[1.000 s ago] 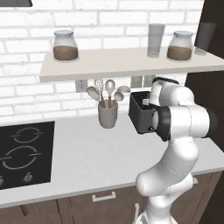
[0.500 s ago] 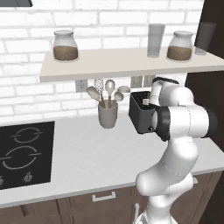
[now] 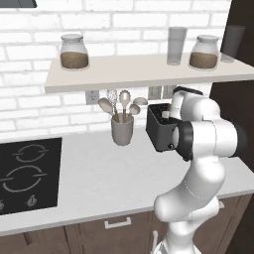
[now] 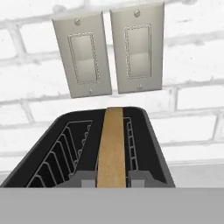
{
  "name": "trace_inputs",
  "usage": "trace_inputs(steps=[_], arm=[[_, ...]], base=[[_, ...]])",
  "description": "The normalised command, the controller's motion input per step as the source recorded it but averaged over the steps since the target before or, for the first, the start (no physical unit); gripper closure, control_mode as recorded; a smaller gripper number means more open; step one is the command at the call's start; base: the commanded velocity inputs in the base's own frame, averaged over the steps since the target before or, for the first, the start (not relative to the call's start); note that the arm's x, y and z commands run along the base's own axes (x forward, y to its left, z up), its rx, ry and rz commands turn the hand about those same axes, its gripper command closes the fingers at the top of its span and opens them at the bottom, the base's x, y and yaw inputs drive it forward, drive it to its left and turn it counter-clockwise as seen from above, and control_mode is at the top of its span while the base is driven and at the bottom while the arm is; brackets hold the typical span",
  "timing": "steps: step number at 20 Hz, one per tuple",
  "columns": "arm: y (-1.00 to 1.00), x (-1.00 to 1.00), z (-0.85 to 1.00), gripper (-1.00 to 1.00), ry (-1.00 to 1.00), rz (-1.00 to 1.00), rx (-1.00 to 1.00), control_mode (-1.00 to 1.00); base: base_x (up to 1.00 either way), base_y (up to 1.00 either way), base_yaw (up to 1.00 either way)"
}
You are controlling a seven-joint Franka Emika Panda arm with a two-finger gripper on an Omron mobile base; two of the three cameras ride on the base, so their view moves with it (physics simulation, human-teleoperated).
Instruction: Start the toaster. Once the lever pops up, take the bread to the plate on the dining counter.
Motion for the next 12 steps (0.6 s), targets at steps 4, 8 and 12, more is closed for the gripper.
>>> trace_inputs(steps=[4,8,12], arm=[[-0.07,0.0,0.18,1.0,0.0,0.0,0.0,-1.0],[-0.03,0.0,0.22,1.0,0.0,0.0,0.0,-1.0],[0.0,-0.01,0.29,1.0,0.0,0.0,0.0,-1.0]], base=[[0.0,0.0,0.0],[0.0,0.0,0.0],[0.0,0.0,0.0]])
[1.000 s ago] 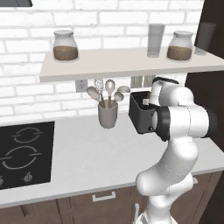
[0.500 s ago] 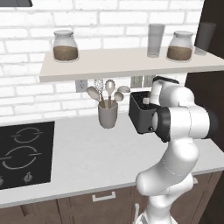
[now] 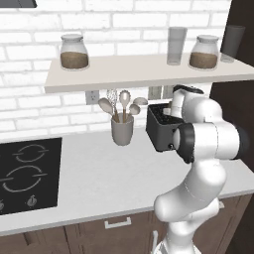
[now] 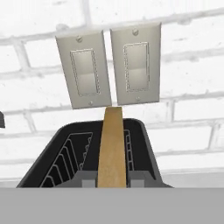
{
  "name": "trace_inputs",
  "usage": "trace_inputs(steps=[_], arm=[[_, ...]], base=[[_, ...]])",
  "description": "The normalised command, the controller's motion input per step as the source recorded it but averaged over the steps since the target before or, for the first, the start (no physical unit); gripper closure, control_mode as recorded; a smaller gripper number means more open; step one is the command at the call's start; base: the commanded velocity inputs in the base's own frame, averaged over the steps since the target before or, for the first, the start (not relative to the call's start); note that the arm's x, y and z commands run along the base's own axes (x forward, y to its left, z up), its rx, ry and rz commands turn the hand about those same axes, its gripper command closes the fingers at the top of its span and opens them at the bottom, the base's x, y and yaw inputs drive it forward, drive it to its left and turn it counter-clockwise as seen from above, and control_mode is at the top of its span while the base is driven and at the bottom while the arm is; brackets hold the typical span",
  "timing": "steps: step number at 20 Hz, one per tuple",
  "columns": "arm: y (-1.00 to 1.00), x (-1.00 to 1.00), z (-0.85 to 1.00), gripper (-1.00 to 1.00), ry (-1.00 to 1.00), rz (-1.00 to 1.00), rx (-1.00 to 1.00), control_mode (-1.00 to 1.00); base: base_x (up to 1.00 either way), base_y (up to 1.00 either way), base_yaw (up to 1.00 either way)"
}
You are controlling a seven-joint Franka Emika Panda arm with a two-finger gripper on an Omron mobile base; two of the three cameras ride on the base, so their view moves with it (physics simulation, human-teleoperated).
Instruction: Start the toaster. Once the lever pops up, take the bread to the plate on the dining counter.
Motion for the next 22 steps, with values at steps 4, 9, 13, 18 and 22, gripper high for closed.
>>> trace_inputs(steps=[4,9,13,18,22], arm=[[0.03,-0.13,0.5,1.0,0.0,0.0,-0.01,-1.0],[0.0,-0.34,0.6,1.0,0.0,0.0,0.0,-1.0],[0.02,-0.35,0.62,1.0,0.0,0.0,0.0,-1.0],[0.0,-0.55,0.53,1.0,-0.01,0.0,0.0,-1.0],[0.0,-0.63,0.56,1.0,0.0,0.0,0.0,-1.0]], base=[[0.0,0.0,0.0],[0.0,0.0,0.0],[0.0,0.0,0.0],[0.0,0.0,0.0],[0.0,0.0,0.0]])
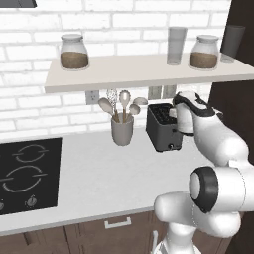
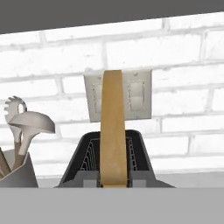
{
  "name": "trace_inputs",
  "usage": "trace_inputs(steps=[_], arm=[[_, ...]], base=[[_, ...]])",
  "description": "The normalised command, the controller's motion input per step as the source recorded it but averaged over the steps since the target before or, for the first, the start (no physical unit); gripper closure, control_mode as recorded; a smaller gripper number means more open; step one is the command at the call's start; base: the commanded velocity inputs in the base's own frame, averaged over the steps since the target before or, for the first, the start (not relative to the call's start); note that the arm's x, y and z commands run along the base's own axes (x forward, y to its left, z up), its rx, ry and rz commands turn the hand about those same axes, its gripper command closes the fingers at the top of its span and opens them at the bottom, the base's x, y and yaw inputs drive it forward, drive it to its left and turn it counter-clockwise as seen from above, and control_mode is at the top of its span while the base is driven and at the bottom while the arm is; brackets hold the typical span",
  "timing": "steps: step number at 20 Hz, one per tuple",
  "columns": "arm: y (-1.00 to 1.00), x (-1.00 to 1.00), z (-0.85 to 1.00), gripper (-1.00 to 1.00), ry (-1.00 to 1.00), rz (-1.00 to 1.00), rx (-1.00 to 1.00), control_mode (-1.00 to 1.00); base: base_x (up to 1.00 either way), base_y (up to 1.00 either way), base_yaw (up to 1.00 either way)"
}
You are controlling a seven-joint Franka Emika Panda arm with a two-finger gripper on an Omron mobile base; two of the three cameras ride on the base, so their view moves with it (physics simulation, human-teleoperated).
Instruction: Start the toaster. Once the lever pops up, take the bread to the plate on the dining counter.
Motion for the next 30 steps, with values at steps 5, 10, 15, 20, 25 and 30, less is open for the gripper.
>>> trace_inputs(steps=[5,10,15,20,25,30], arm=[[-0.05,-0.61,0.73,1.0,0.02,0.0,-0.03,-1.0],[-0.16,-0.65,0.74,1.0,0.18,0.0,-0.1,-1.0],[-0.06,-0.91,0.63,1.0,0.27,0.0,-0.13,-1.0],[-0.05,-0.99,0.82,1.0,0.24,0.0,-0.05,-1.0],[-0.01,-1.0,0.49,1.0,0.18,0.0,0.0,-1.0],[0.07,-1.0,0.17,1.0,0.1,0.03,0.01,-1.0]], base=[[0.0,0.0,0.0],[0.0,0.0,0.0],[0.0,0.0,0.0],[0.0,0.0,0.0],[0.0,0.0,0.0],[0.0,0.0,0.0]])
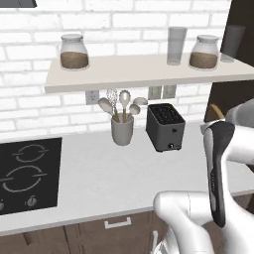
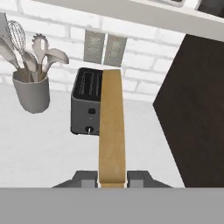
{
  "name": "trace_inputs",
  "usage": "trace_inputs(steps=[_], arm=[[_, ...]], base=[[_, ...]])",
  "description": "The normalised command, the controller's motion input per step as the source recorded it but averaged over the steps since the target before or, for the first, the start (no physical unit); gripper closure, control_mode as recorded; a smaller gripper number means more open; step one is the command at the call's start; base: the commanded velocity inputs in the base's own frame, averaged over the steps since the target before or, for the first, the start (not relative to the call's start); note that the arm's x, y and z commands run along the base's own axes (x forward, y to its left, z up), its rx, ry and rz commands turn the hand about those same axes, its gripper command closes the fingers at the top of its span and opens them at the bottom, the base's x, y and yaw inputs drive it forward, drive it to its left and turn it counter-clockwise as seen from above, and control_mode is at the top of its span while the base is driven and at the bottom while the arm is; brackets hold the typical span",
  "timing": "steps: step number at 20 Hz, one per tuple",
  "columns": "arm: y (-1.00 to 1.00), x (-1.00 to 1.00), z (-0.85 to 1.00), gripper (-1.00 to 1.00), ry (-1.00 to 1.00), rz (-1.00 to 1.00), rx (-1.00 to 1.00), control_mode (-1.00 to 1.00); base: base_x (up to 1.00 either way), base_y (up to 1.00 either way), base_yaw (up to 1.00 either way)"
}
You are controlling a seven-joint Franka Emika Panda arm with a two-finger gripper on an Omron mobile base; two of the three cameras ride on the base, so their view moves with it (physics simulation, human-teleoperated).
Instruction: Start the toaster. Once the lever pops up, take the bread to the plate on the dining counter.
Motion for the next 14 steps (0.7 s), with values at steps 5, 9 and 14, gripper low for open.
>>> trace_inputs(steps=[5,9,14], arm=[[0.24,-0.89,0.07,1.0,0.01,0.08,0.01,-1.0],[0.26,-0.65,0.05,1.0,0.0,0.06,0.0,-1.0],[0.12,-0.26,0.0,1.0,0.0,0.03,-0.01,1.0]], base=[[0.0,0.0,0.0],[0.0,0.0,0.0],[-0.48,0.24,0.15]])
